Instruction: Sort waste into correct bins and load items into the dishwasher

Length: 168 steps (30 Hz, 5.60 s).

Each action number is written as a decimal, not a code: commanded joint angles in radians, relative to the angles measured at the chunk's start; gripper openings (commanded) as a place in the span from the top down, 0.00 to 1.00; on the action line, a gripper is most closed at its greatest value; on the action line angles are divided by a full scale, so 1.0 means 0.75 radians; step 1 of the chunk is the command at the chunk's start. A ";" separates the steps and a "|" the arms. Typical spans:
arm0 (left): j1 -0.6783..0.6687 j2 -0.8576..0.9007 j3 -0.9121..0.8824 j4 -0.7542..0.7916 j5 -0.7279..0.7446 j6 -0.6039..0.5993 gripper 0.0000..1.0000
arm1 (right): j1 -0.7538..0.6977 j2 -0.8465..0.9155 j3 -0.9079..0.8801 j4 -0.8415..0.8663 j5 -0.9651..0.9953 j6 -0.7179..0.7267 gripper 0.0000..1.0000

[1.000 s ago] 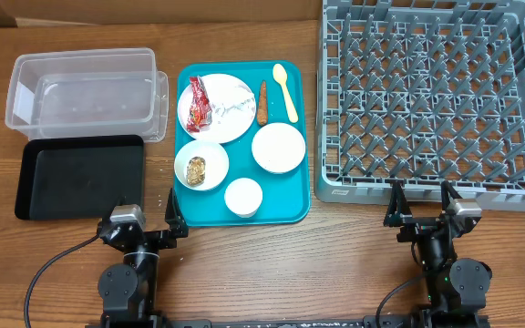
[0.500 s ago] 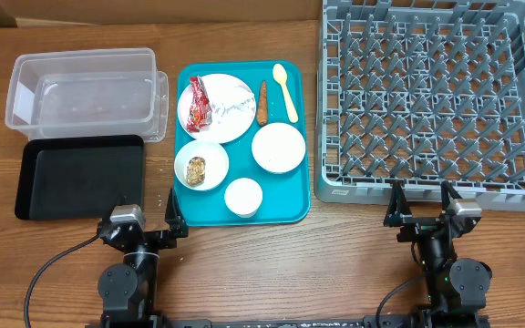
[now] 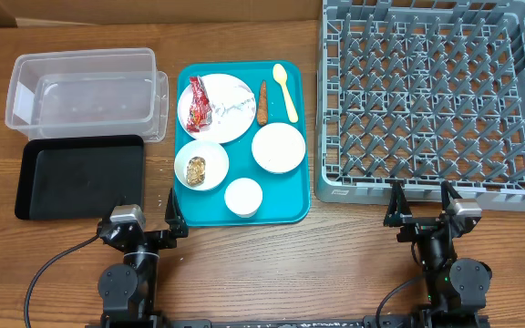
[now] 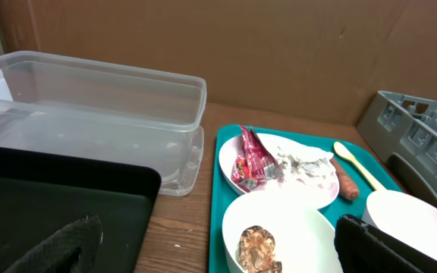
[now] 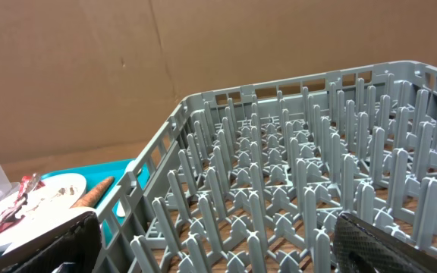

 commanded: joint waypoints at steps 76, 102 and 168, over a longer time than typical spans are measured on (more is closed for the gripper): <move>-0.192 2.494 2.406 -1.241 0.115 0.257 0.00 | 0.003 1.280 1.408 -0.981 -0.253 -0.035 0.00; -0.272 3.082 2.406 -0.872 0.074 0.039 0.12 | 0.003 1.412 1.405 -1.058 -0.253 -0.035 0.00; 0.075 3.114 3.594 -1.979 0.221 0.093 0.00 | 0.003 1.416 1.405 -1.046 -0.299 -0.034 0.01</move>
